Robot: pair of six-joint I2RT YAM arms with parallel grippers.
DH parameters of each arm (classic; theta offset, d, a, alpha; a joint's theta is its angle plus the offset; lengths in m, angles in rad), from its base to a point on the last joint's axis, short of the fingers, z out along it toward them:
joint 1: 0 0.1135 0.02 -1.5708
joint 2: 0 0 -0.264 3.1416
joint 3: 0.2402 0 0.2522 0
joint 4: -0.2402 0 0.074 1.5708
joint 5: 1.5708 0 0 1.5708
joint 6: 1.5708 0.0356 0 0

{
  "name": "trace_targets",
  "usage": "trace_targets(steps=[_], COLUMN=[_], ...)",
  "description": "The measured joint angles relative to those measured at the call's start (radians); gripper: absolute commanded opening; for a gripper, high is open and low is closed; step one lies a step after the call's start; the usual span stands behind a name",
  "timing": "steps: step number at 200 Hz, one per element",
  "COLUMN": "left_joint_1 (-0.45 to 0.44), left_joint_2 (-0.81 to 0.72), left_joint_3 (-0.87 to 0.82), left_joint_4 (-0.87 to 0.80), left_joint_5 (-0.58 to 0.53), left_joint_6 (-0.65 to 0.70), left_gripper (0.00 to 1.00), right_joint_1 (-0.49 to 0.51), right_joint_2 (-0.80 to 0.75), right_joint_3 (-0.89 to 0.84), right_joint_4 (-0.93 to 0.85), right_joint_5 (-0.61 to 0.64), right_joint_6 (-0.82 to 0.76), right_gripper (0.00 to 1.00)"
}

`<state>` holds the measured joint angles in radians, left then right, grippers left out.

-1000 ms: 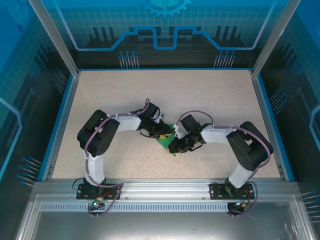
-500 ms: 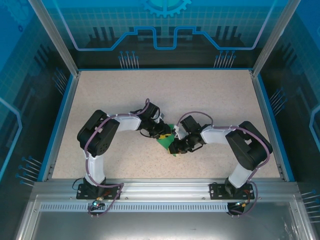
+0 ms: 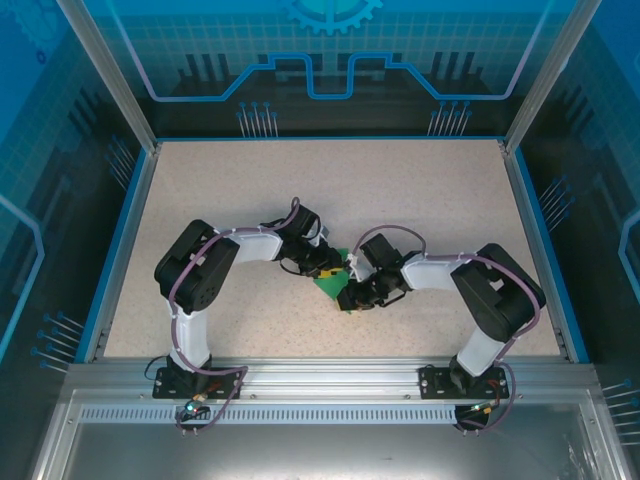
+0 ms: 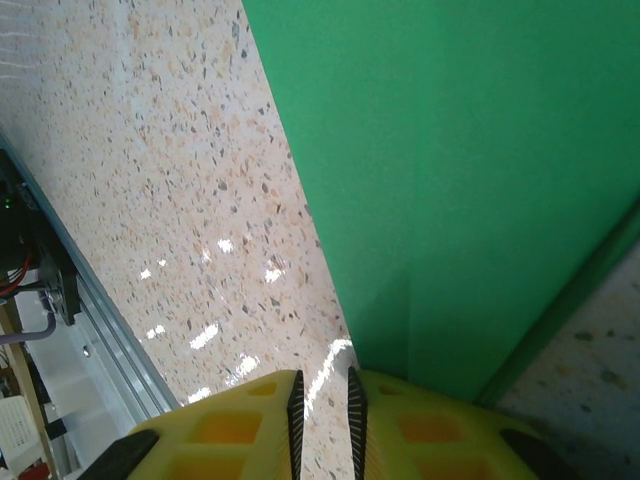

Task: Fold a paper plane with a square sheet of paper (fold left side to right side)
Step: Fourth fold the wing at the center of the table.

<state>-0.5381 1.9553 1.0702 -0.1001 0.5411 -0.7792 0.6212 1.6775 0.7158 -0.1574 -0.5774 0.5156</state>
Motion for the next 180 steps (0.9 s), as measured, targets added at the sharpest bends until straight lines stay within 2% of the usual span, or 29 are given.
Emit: trace_targets(steps=[83,110,135,155,180], left_joint_1=[-0.002,-0.002,-0.002,-0.002,-0.002], left_joint_2=[0.000,0.000,0.000,0.000,0.000], left_joint_3=[0.000,0.000,0.000,0.000,0.000], left_joint_4=[0.000,0.000,0.000,0.000,0.000], left_joint_5=[0.003,0.003,0.003,0.003,0.004], left_joint_6=[0.000,0.000,0.000,0.000,0.000], left_gripper=[0.30,0.30,0.30,0.30,0.30], right_joint_1=[0.003,-0.016,-0.058,-0.060,-0.059], right_joint_2=[-0.058,-0.147,-0.228,-0.195,-0.103], right_joint_3=[-0.035,-0.041,-0.040,-0.029,-0.004], right_joint_4=[-0.123,-0.149,-0.111,-0.074,-0.043], right_joint_5=[-0.002,-0.015,-0.037,-0.044,-0.028], right_joint_6=[-0.015,-0.010,0.015,0.039,0.054], right_gripper=[0.19,0.17,0.07,0.00,0.00])
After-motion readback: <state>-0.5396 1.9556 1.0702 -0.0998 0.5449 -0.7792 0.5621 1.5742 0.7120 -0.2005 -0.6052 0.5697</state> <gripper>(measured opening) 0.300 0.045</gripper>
